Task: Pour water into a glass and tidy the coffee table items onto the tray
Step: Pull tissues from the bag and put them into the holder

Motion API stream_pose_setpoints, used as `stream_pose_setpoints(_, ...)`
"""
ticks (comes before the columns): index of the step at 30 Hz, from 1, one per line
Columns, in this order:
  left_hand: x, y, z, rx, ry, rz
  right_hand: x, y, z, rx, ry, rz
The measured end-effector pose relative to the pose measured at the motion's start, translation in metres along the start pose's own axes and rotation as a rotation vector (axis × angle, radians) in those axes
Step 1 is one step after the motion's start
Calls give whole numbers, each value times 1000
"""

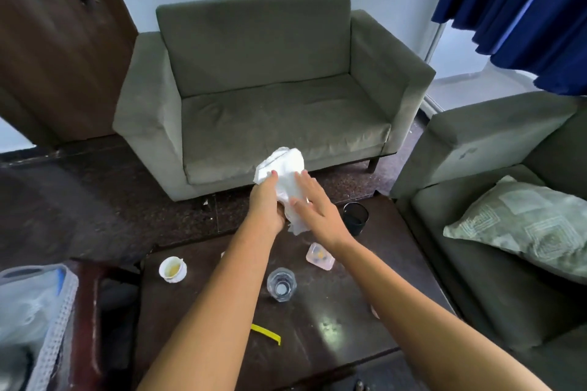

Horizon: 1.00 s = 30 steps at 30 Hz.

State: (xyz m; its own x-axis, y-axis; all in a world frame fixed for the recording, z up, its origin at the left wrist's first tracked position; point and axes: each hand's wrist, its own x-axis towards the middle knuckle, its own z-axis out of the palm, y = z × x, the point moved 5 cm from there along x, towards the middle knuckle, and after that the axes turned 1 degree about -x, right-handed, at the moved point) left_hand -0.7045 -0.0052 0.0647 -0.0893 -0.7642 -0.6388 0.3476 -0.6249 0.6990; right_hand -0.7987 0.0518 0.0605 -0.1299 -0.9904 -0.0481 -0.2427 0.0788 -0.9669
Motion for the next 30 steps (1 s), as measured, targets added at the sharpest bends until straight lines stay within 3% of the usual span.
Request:
stream_pose_setpoints(5,-20,-19,43,-154,-154,58,-6,6,-52,206,-59,123)
stream_pose_setpoints(8,-29,-27,56,-225,-122,100,-9,4,-61,236,-149,128)
stream_pose_setpoints(12,-34,-22,64,-374,-89,175,-18,1,-64,252,-119,39)
stream_pose_setpoints(14,-35,-18,66,-442,-98,200,-22,7,-62,286,-150,78)
stream_pose_setpoints(17,-39,-14,68,-489,-194,270,-23,11,-57,655,-248,298)
stream_pose_setpoints(20,-42,-21,67,-491,-242,305,-14,7,-59,886,-305,295)
stream_pose_setpoints(22,-40,-26,62,-464,-229,328,-4,9,-64,937,-245,317)
stream_pose_setpoints(25,-37,-26,57,-392,-254,353,12,8,-78,886,-111,272)
stream_pose_setpoints(30,-24,-14,38,-92,-219,243,30,9,-98,619,-54,140)
